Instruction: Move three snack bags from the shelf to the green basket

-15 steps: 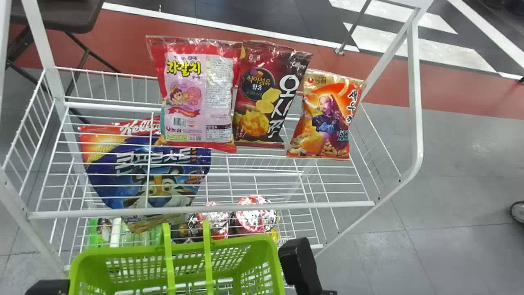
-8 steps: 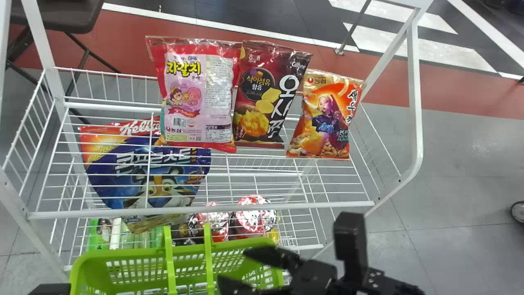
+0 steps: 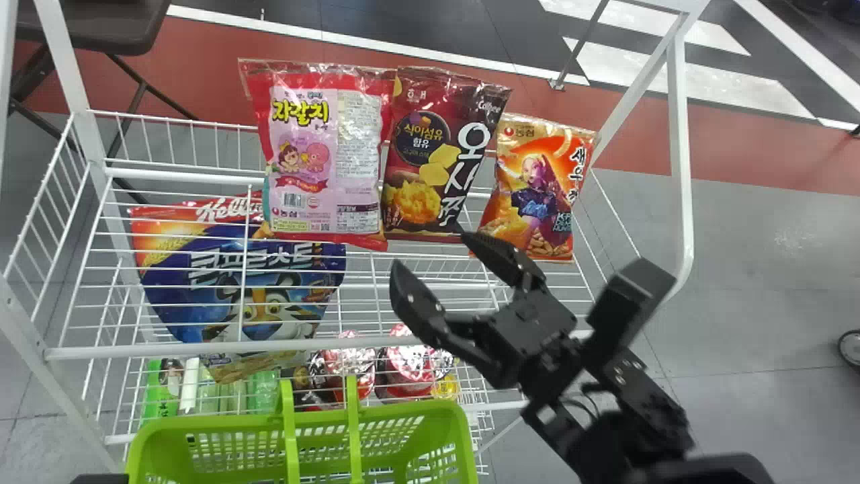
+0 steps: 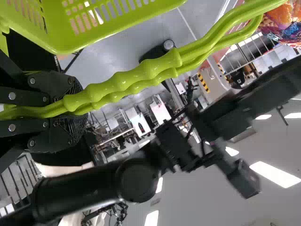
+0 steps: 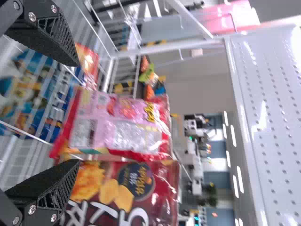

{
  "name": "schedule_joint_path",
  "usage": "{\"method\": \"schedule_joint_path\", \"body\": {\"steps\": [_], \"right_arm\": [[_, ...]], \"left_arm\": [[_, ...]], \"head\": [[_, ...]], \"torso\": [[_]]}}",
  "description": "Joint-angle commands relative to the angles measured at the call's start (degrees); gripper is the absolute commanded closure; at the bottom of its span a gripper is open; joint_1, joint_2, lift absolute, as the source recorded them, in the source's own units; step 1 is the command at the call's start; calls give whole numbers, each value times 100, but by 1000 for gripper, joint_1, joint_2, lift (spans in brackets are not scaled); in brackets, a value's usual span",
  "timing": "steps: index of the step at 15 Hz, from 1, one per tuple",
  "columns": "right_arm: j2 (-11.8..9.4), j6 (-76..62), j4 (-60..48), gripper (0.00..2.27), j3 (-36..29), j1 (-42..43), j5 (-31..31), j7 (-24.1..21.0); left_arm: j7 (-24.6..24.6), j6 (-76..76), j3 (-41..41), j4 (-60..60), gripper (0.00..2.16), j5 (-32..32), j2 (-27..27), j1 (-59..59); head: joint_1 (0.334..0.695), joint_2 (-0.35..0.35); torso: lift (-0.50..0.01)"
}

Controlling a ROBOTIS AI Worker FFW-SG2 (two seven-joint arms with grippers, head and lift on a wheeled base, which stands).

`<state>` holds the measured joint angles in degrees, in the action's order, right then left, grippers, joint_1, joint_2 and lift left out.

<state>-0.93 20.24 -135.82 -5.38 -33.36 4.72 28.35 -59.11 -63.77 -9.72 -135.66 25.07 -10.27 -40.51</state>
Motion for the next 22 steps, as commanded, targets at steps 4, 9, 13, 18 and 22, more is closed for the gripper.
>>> {"method": "schedule_joint_path", "body": {"steps": [4, 9, 13, 18, 22], "right_arm": [[98, 64, 1321, 83, 389, 1482, -226, -365], [98, 117, 2384, 87, 714, 2440, -525, -655], [98, 486, 2964, 545, 784, 2976, -463, -628], [98, 1347, 2753, 2243, 881, 3037, -498, -189], [93, 1628, 1954, 2243, 881, 2660, -428, -31]], "left_arm": [[22, 0, 5, 110, 1700, 15, -54, 96], [40, 0, 49, 181, 1700, 24, -28, 157], [48, 0, 49, 277, 1700, 59, -19, 263], [66, -18, 84, 339, 1700, 182, -72, 403], [84, -70, 84, 374, 1700, 252, -124, 517]], "head": [[695, -350], [695, -333], [695, -290], [695, -247], [695, -227]], "torso": [[-47], [-47], [-47], [-47], [-47]]}}
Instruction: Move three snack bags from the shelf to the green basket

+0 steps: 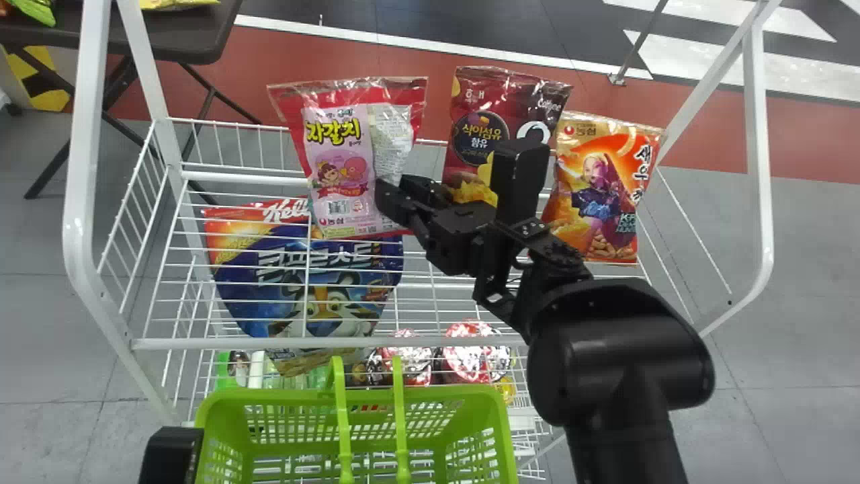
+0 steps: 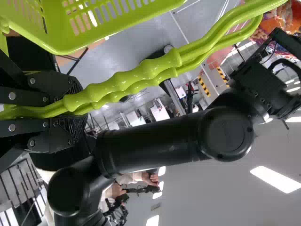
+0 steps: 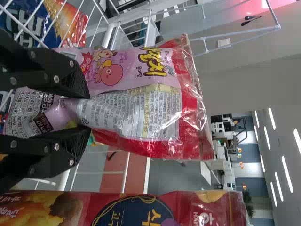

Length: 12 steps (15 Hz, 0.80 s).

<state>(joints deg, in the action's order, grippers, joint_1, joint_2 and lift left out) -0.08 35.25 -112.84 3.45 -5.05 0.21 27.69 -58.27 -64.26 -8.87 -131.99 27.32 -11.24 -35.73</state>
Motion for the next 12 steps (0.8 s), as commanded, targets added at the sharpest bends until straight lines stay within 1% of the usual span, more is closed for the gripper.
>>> {"method": "schedule_joint_path", "body": {"steps": [1, 5, 6, 7, 8, 9, 10, 12], "right_arm": [[-1, 180, -669, 2243, -29, -339, 41, 52], [-18, 1094, -2128, 2243, -310, -1042, 41, 61], [-36, 1358, -2515, 2243, -433, -1200, 49, 70], [-115, 1709, -2919, 2243, -600, -1367, 67, 79], [-220, 2237, -3289, 2243, -846, -1525, 216, 79], [-317, 2711, -3579, 2243, -1180, -1648, 498, 87], [-361, 3397, -3930, 2243, -1611, -1780, 761, 246], [-352, 4100, -4466, 2243, -2428, -2105, 1113, 536]], "left_arm": [[0, -39, 9, 7, 1700, 45, -45, 57], [17, -92, 17, -29, 1700, 107, -116, 110], [17, -92, 17, -29, 1696, 115, -124, 110], [26, -92, 17, -29, 1700, 124, -133, 110], [26, -92, 17, -37, 1700, 124, -133, 110], [26, -109, 17, -37, 1700, 124, -124, 110], [35, -109, 17, -37, 1696, 133, -124, 110], [26, -109, -9, -37, 1700, 124, -89, 110]], "head": [[695, -224], [695, -236], [695, -260], [695, -275], [695, -297], [695, -318], [695, -350], [695, -350]], "torso": [[-47], [-47], [-47], [-47], [-47], [-47], [-47], [-47]]}}
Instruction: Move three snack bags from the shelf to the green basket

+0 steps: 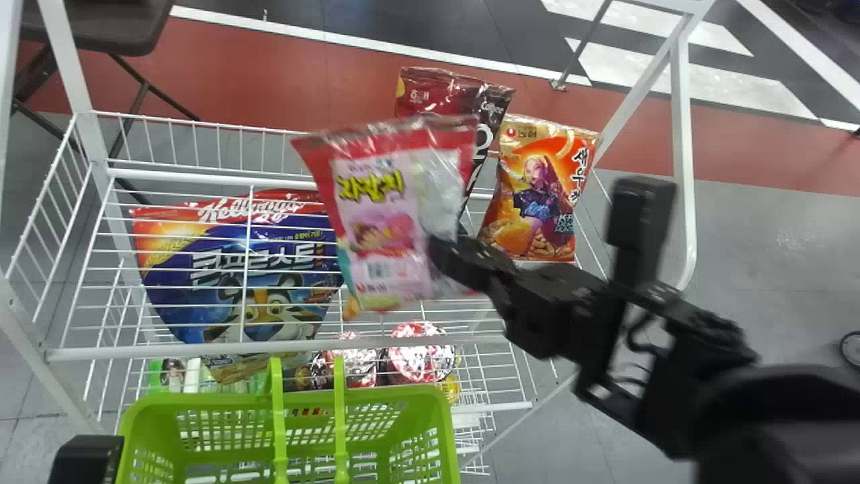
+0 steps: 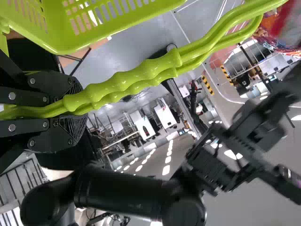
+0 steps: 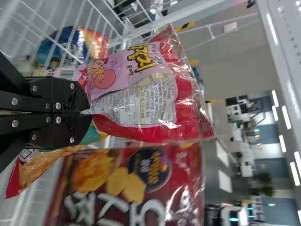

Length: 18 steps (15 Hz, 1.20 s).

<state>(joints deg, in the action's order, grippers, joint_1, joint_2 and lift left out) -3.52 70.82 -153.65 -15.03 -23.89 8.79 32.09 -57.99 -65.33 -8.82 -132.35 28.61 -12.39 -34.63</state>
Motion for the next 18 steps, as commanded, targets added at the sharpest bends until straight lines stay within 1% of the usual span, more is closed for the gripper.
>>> {"method": "schedule_joint_path", "body": {"steps": [1, 2, 4, 5, 6, 7, 9, 10, 12, 14, 16, 18], "right_arm": [[1, 806, -508, 2243, -932, -292, 396, 228], [27, 1140, -648, 2243, -1248, -380, 431, 430], [176, 1615, -807, 2243, -1723, -644, 457, 887], [176, 1926, -833, 2243, -1872, -784, 536, 1036], [176, 1926, -851, 2243, -2057, -951, 730, 1177], [176, 1926, -833, 2243, -2136, -1162, 853, 1256], [176, 1926, -719, 2243, -2101, -1373, 818, 1335], [141, 1926, -613, 2243, -2039, -1408, 791, 1423], [27, 1926, -323, 2243, -1723, -1549, 694, 1441], [-193, 1926, 160, 2243, -993, -1584, 299, 1485], [-237, 1926, 477, 2243, -431, -1584, 114, 1485], [-254, 1926, 529, 2243, -62, -1584, 123, 1485]], "left_arm": [[-2, -3, -6, -2, 1696, -22, 62, -18], [7, 15, -23, -2, 1696, -48, 123, -27], [50, -3, -58, -2, 1696, -136, 185, -9], [94, -3, -58, 7, 1696, -145, 202, 17], [103, -20, -58, 16, 1696, -145, 202, 17], [103, -20, -58, 16, 1696, -145, 202, 26], [103, -20, -58, 16, 1696, -145, 220, 44], [103, -20, -58, 16, 1696, -145, 229, 44], [112, -3, -58, 25, 1696, -136, 220, 44], [103, -3, -76, 25, 1696, -136, 220, 52], [112, -3, -102, 25, 1696, -136, 229, 61], [121, -3, -155, 16, 1696, -163, 229, 61]], "head": [[695, -350], [695, -350], [695, -350], [695, -350], [695, -350], [695, -350], [695, -350], [695, -350], [695, -350], [695, -350], [695, -350], [695, -350]], "torso": [[-47], [-47], [-47], [-47], [-47], [-47], [-47], [-47], [-47], [-47], [-47], [-47]]}}
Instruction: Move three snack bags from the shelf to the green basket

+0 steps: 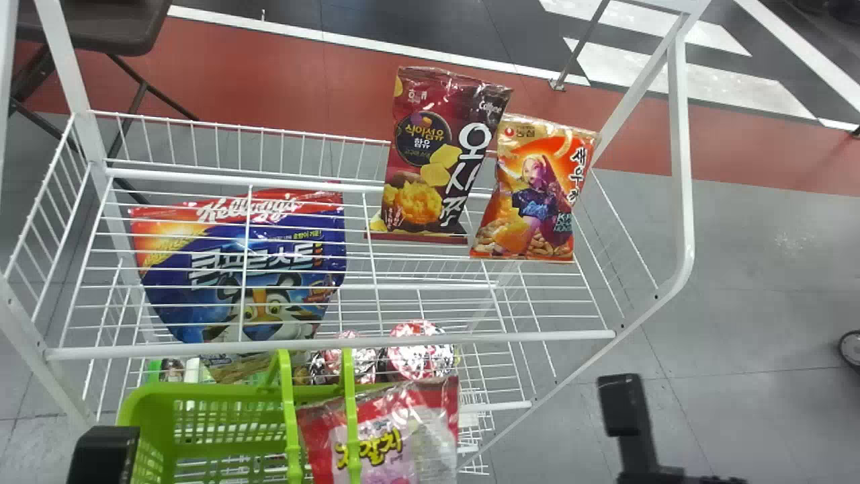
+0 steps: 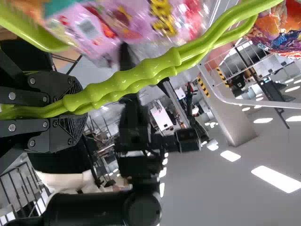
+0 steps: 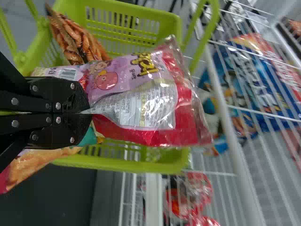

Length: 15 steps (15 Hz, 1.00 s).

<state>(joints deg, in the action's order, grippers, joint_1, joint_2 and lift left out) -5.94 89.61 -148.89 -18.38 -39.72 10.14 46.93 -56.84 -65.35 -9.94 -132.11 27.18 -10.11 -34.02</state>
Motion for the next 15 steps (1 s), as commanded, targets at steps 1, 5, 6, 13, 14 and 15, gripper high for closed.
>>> {"method": "schedule_joint_path", "body": {"steps": [1, 5, 6, 13, 14, 15], "right_arm": [[-12, 47, 44, 2243, 432, 26, 15, 1], [23, 47, 194, 2243, 942, 272, 15, -201], [14, 47, 325, 2243, 1118, 307, -126, -395], [-56, 47, 1283, 1146, 2515, 975, -1893, -2012], [-56, 47, 1266, 431, 2524, 975, -1945, -2109], [-56, 47, 1196, -1, 2480, 931, -1901, -2100]], "left_arm": [[6, 0, -60, -8, 1696, -29, 1, 1], [6, 0, -104, -52, 1696, -55, 1, -34], [6, 0, -104, -60, 1696, -82, 1, -43], [6, 0, -122, -140, 1696, -91, -8, -105], [6, 0, -122, -140, 1696, -91, -17, -114], [-2, 0, -113, -148, 1696, -91, -26, -114]], "head": [[695, -350], [695, -350], [695, -350], [695, -350], [695, -350], [695, -350]], "torso": [[-47], [-47], [-47], [-47], [-47], [-47]]}}
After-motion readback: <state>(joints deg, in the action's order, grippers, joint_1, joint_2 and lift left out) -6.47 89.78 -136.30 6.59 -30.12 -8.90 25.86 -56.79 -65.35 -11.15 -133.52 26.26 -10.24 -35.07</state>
